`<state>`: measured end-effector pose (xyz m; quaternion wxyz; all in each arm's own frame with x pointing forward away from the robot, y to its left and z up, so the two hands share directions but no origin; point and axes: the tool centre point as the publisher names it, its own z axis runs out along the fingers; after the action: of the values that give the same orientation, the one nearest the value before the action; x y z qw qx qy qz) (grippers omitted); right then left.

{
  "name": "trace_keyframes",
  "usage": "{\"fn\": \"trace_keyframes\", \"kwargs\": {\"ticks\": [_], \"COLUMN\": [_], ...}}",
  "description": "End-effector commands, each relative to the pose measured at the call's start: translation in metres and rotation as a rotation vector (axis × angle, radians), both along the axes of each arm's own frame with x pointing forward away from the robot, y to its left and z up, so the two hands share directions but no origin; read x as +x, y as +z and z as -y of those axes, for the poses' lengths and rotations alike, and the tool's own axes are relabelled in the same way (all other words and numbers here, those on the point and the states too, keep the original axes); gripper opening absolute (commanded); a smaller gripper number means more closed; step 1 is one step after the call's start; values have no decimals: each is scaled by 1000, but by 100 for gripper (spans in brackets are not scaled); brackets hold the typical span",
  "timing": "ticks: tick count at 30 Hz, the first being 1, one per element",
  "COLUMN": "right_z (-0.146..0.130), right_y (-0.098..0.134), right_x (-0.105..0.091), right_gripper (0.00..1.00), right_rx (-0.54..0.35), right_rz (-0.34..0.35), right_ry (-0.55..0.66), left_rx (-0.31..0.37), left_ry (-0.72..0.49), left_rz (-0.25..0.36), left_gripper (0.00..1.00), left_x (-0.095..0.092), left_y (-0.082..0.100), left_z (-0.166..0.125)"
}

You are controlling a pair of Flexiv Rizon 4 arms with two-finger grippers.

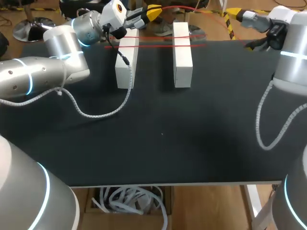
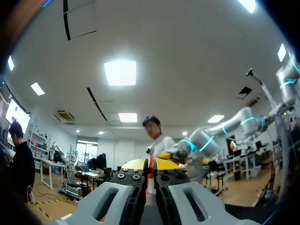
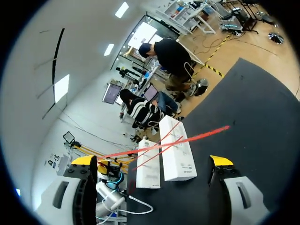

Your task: Grab the tape and strap the tape.

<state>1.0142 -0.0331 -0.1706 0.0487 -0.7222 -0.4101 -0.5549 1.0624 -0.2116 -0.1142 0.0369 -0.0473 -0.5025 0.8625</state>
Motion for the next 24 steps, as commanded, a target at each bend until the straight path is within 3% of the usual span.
{"fn": "trace_keyframes", "kwargs": {"ticks": [1,10,11,14,20,24], "right_z": [-3,-3,-9,-17,-16,-11], "right_y": [-8,-8,-3,3,-7,-5], "right_x": [-3,-3,-2,-3,-9,-8], "right_gripper": [100,100,100,100,100,100], "right_rx": [33,33,126,284,447,522], "right_rz": [210,210,188,117,39,67], "right_ry": [-222,-222,-286,-453,-717,-806], "left_rx": [-3,-3,-3,-3,-3,-3], "left_ry": [-4,-4,-4,-4,-4,-4], "left_rz": [1,1,1,1,1,1], "left_gripper": [0,0,0,0,0,0], "left_x": [2,2,2,2,2,2], "left_y": [-1,-1,-1,-1,-1,-1], "left_z": [0,0,0,0,0,0]}}
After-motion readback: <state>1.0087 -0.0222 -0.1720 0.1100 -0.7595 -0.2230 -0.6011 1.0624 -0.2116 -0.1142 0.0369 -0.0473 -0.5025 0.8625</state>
